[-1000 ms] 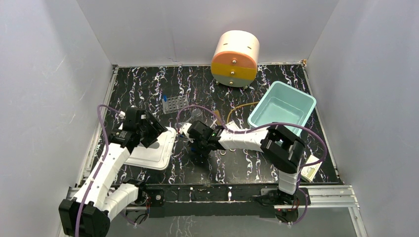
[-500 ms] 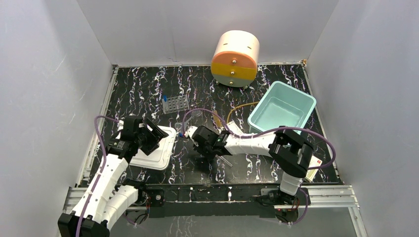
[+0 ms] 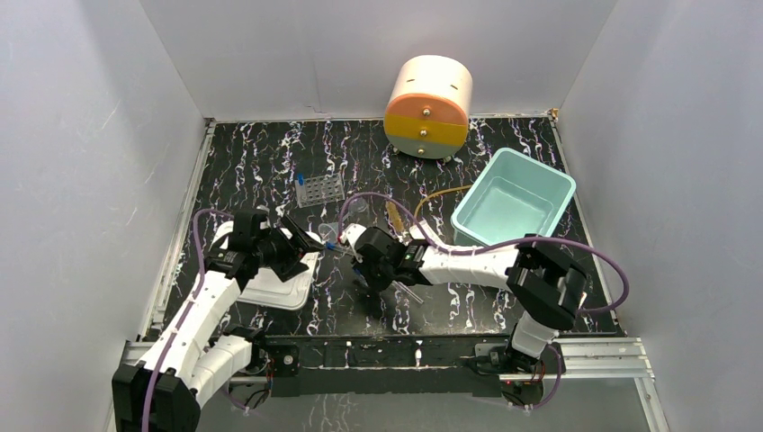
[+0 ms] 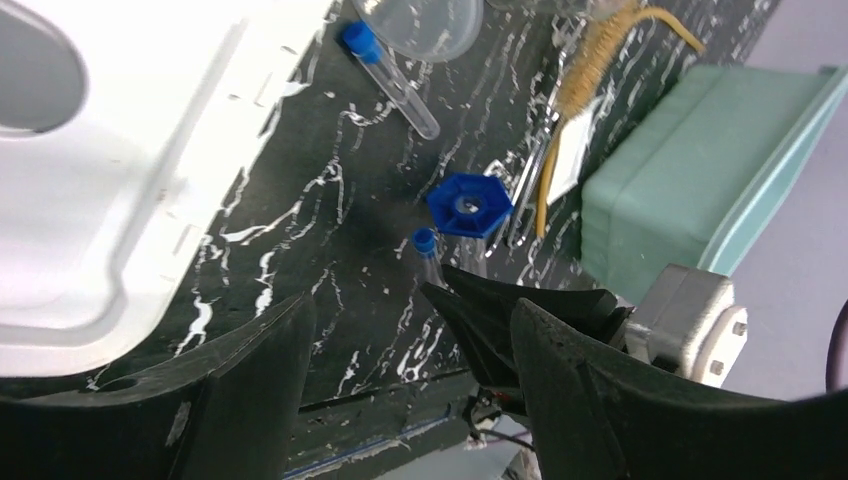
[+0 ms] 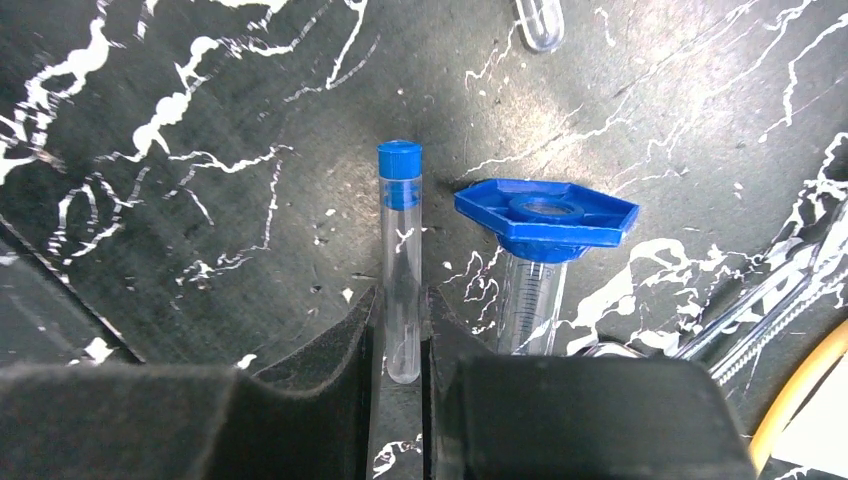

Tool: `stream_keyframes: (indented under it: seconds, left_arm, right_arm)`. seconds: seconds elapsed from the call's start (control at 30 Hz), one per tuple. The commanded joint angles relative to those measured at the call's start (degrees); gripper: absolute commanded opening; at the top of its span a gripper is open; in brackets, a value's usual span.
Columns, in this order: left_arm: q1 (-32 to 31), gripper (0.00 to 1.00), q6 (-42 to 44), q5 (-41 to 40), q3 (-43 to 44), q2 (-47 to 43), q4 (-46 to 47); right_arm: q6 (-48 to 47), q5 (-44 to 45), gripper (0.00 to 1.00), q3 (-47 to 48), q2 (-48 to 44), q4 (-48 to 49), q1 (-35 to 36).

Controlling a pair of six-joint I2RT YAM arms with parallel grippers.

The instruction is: Organize the chemistry lab equipment

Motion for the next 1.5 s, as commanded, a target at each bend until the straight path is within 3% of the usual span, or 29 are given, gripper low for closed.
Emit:
stream_keyframes:
  seconds: [0.0,0.13,0.3,0.4,0.47,0.67,0.83,1.3,1.47]
  left_arm:
    - [0.32,0.69,1.73,10.23,-1.62,0.74,5.9]
    - [0.27,0.68,0.95,14.92,-4.2,1.31,9.83]
    - [0.23,0.55,-4.04,20.12,-7.09,1.82,18.16]
    - [0.18,0.55,-6.01,21.57,-8.45,0.81,22.39]
    - [0.19,0.58,-7.35,21.31,-9.35,-0.58,24.41]
    - [0.2,0.52,-8.98,16.76,-11.64,-2.54,25.7]
    - [0.18,0.42,-9.46,18.54,-12.42,-1.99,32.45]
    - [0.18,0.19,-2.42,19.78,-10.44,0.18,29.93]
    - [0.18,0.03,-3.57,20.89,-10.59,0.34,31.73]
  right_arm:
    - [2.67,-0.74,0.22,0.77,-4.87,4.99,0.27]
    - [4.27,0.32,0.22,0.41,-7.14,8.78,0.13]
    - [5.88,-0.42,0.22,0.72,-7.87,11.59,-0.09]
    - [6.52,-1.08,0.22,1.86,-7.72,13.28,-0.17]
    - [6.59,-1.64,0.22,2.7,-7.4,13.8,-0.21]
    - [7.39,-3.08,0.22,3.41,-7.99,14.79,-0.48]
    - [8.37,-4.63,0.22,3.54,-8.12,15.14,-0.79]
    - [8.78,-4.99,0.22,4.18,-6.77,14.77,-0.98]
    - [8.78,-5.29,0.22,4.38,-6.25,14.76,-0.97]
